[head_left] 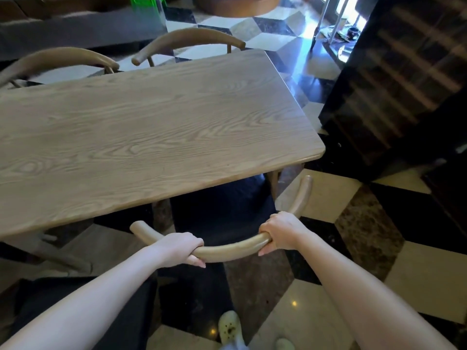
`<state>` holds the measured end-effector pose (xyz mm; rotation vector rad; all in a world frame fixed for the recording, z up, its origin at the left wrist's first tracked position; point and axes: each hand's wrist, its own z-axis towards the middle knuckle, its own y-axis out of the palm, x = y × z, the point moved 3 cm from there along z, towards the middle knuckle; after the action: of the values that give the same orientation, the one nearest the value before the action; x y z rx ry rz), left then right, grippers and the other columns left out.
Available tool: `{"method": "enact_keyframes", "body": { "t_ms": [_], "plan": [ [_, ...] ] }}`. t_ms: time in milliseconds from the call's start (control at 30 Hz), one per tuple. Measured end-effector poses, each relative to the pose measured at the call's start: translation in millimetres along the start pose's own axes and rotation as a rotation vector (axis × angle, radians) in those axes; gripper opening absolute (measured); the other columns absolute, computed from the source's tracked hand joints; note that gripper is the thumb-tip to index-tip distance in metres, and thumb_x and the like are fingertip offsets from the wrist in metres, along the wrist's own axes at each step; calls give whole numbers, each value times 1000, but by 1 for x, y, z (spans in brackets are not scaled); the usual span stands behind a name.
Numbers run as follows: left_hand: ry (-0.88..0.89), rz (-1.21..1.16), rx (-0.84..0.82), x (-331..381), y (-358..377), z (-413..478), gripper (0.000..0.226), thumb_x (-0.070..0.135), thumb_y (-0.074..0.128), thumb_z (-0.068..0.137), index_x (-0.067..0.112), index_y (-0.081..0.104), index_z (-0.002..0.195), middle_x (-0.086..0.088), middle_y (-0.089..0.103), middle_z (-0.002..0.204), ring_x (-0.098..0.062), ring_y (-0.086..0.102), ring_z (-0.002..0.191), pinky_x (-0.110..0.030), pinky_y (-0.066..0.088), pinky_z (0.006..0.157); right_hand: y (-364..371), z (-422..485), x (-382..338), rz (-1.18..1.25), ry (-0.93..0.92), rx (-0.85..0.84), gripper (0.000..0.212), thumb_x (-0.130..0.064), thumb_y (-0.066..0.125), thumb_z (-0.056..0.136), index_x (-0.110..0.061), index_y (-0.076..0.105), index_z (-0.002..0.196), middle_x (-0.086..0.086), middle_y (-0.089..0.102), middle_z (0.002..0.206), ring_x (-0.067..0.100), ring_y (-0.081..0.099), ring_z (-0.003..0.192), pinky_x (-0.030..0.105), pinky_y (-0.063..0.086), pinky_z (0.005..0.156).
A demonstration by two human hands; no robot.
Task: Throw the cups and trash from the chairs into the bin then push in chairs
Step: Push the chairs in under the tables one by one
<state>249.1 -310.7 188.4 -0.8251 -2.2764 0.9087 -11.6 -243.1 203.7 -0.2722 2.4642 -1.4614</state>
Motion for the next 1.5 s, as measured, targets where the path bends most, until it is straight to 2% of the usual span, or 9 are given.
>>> {"method": "enact_keyframes", "body": {
  "t_ms": [200,700,867,1033,1133,1167,1233,1300,1500],
  "plan": [
    [9,-55,-24,1,-2,0,43,62,56,79,25,56,102,7,60,92,-11,59,80,-30,51,69,3,-3,-2,43,33,16,54,-67,57,78,-25,63,111,-6,68,101,14,60,89,29,41,80],
    [13,-27,-22,-1,-3,2,43,64,56,79,27,54,101,7,61,94,-12,57,83,-27,45,68,2,-10,-3,37,65,79,55,-67,57,78,-24,60,113,-5,65,107,16,57,98,35,43,93],
    [-19,-57,-29,3,-3,-2,40,63,56,79,29,54,101,9,60,91,-11,57,82,-31,49,72,11,-19,-4,49,150,240,56,-69,58,73,-24,58,106,-5,61,106,17,53,103,38,38,100],
    [-140,14,62,12,0,-13,47,65,54,81,28,53,110,5,60,96,-13,57,83,-30,48,72,20,-37,-14,105,268,394,58,-62,63,75,-22,53,117,-1,55,123,21,44,123,42,22,115],
    [-248,116,250,26,6,-20,56,63,53,82,23,52,121,-1,61,109,-20,56,98,-38,45,90,30,-49,-22,144,382,410,69,-55,59,83,-20,38,138,5,34,150,25,19,144,47,8,120],
    [-303,110,311,32,13,-24,61,60,53,84,22,46,132,-6,57,126,-23,52,114,-43,39,102,36,-54,-26,157,428,424,72,-52,56,87,-20,28,145,6,21,157,26,8,147,49,5,120],
    [-425,95,418,47,35,-39,74,52,46,92,20,15,150,-12,22,157,-28,24,143,-48,20,117,47,-63,-41,214,503,474,74,-46,48,94,-20,9,152,4,2,162,27,-3,148,50,0,118],
    [-508,36,510,67,66,-57,76,50,35,96,21,-9,151,-10,-6,161,-29,-1,148,-49,8,119,64,-73,-59,288,560,479,79,-50,42,95,-21,-4,152,4,-9,161,29,-6,148,51,-2,117],
    [-588,-62,404,134,181,-116,68,52,24,98,27,-12,150,-1,-12,161,-23,-8,148,-51,0,118,168,-116,-128,357,479,216,87,-71,28,88,-26,-14,150,1,-17,160,25,-12,147,49,-8,116]
  ]
}}
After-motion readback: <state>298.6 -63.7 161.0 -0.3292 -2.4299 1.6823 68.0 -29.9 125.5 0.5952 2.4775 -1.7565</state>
